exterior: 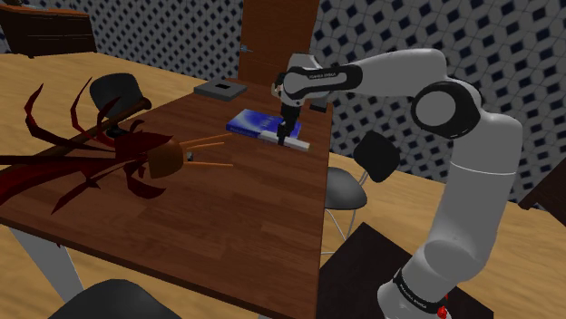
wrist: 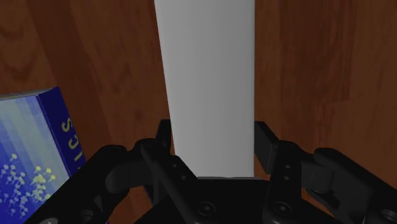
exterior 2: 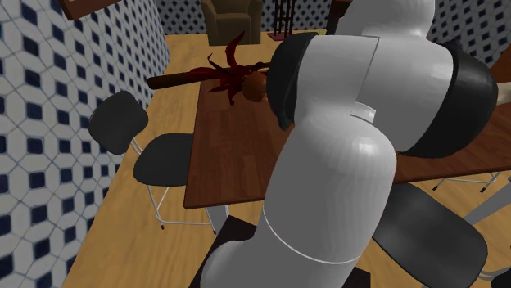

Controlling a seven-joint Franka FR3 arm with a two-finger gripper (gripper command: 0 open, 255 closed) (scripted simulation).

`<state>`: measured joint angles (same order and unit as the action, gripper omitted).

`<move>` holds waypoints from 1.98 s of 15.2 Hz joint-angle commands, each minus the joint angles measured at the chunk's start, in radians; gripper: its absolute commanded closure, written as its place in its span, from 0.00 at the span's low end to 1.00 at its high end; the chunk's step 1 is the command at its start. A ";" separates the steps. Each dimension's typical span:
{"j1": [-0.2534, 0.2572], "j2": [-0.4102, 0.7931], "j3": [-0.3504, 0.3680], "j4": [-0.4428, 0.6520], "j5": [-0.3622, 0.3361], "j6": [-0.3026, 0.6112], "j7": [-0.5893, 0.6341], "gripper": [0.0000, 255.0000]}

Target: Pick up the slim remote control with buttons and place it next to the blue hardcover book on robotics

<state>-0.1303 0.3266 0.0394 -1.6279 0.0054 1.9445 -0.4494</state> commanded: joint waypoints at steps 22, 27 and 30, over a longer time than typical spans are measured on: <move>-0.301 0.566 -0.088 0.903 0.045 -0.343 -0.370 1.00; -0.297 0.536 -0.089 0.783 0.045 -0.253 -0.373 1.00; -0.296 0.530 -0.089 0.731 0.045 -0.207 -0.374 1.00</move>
<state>-0.4279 0.8553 -0.0496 -0.8857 0.0508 1.7235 -0.8246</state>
